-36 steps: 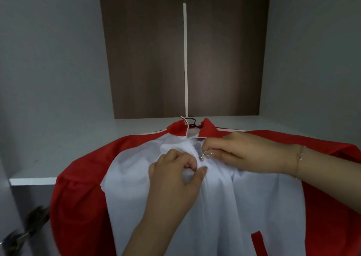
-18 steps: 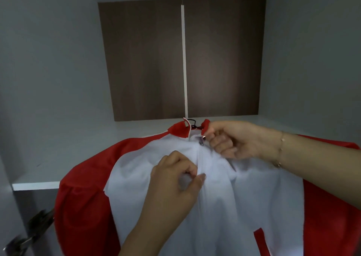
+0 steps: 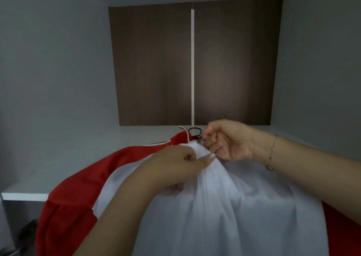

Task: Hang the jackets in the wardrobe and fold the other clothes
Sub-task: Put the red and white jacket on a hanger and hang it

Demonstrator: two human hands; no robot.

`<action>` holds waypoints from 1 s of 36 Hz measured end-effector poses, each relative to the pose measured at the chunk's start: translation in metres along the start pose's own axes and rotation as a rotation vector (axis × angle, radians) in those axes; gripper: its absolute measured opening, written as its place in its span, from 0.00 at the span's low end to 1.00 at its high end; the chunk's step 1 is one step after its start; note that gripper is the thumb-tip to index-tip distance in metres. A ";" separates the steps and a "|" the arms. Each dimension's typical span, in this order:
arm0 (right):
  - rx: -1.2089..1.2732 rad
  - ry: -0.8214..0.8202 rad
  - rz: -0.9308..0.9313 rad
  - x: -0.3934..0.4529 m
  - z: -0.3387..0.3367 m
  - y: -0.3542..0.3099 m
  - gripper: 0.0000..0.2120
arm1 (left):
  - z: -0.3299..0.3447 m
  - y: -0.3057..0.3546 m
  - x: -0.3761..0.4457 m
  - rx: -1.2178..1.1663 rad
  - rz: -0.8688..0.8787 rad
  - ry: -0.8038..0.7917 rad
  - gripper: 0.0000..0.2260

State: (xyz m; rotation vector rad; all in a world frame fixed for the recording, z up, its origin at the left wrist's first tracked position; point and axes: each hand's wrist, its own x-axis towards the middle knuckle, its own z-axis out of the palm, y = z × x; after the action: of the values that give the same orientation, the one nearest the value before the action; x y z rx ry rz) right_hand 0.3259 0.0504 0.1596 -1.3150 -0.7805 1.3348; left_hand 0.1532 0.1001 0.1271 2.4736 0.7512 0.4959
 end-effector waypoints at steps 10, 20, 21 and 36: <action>0.342 -0.068 0.224 0.018 -0.021 -0.002 0.09 | 0.033 -0.021 0.019 0.015 0.079 0.207 0.19; 0.272 -0.112 0.145 0.015 -0.008 -0.012 0.09 | 0.011 -0.019 0.020 -0.182 0.035 0.108 0.22; 0.281 -0.138 0.146 0.010 -0.009 -0.011 0.10 | 0.013 -0.016 0.021 -0.106 0.055 0.164 0.22; 0.593 -0.074 0.054 0.004 -0.027 -0.011 0.17 | 0.042 -0.017 0.011 -0.211 0.178 0.201 0.23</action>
State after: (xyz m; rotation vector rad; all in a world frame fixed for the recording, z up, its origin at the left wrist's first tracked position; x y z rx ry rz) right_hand 0.3548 0.0510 0.1642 -0.8214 -0.3503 1.5141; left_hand 0.1743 0.1036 0.0864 2.3250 0.5242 0.8551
